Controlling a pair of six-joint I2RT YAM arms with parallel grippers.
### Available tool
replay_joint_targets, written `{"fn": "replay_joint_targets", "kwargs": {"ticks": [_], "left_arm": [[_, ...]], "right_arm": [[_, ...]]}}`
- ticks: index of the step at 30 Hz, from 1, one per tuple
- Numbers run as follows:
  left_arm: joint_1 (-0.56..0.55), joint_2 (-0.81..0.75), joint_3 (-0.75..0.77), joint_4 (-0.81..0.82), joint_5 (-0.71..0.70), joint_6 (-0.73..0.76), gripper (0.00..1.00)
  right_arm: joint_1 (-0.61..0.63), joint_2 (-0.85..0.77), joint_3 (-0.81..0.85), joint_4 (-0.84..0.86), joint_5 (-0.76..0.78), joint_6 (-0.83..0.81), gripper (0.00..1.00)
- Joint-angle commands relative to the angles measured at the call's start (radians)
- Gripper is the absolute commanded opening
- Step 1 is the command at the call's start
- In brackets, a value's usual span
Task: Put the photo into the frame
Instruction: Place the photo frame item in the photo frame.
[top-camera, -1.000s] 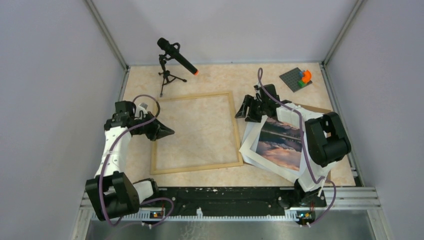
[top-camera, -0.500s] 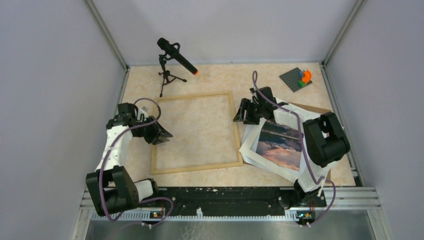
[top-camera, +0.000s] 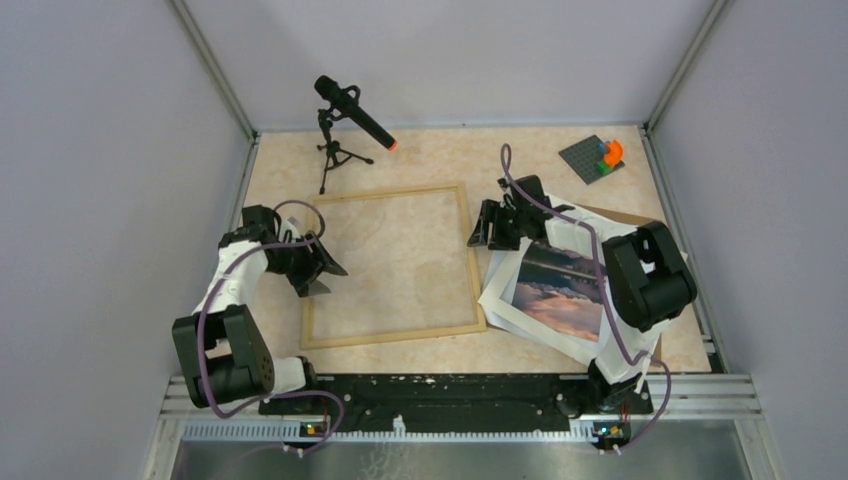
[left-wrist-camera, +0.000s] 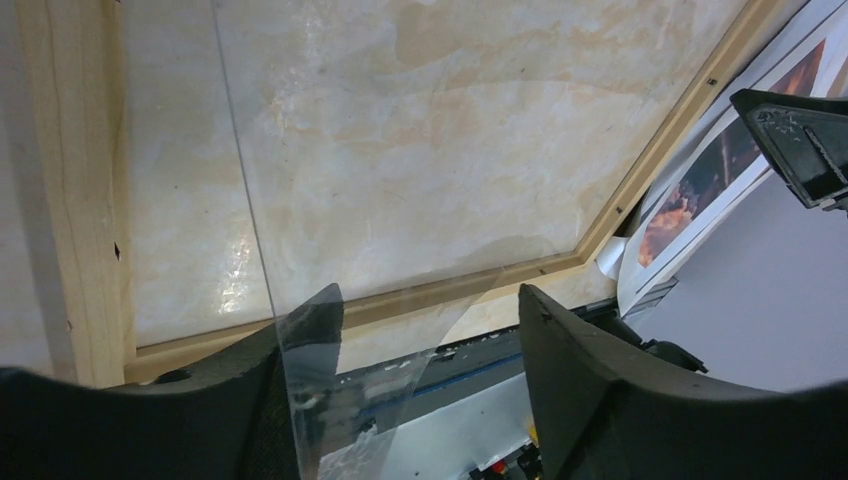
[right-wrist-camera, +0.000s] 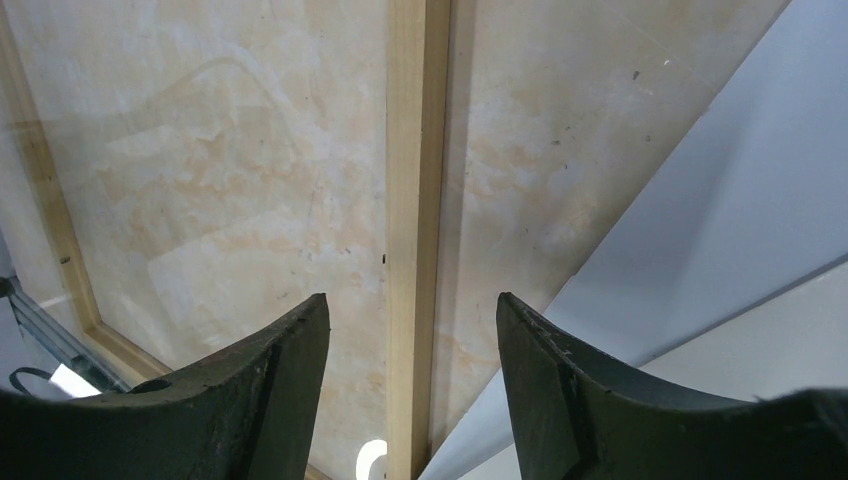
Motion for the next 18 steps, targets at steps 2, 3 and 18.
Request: {"fn": "replay_joint_targets", "kwargs": {"ticks": [2,3,18], "left_arm": [[0.007,-0.009,0.048,0.056,0.008,0.044,0.77],[0.007,-0.016,0.046,0.061,0.005,0.038,0.80],[0.031,0.057,0.080,0.136,-0.099,-0.013,0.58]], "right_arm": [[0.007,0.001,0.003,0.046,-0.006,-0.031,0.61],[0.007,-0.001,-0.003,0.052,-0.011,-0.032,0.61],[0.006,-0.048,-0.099,0.174,-0.066,-0.015,0.61]]}}
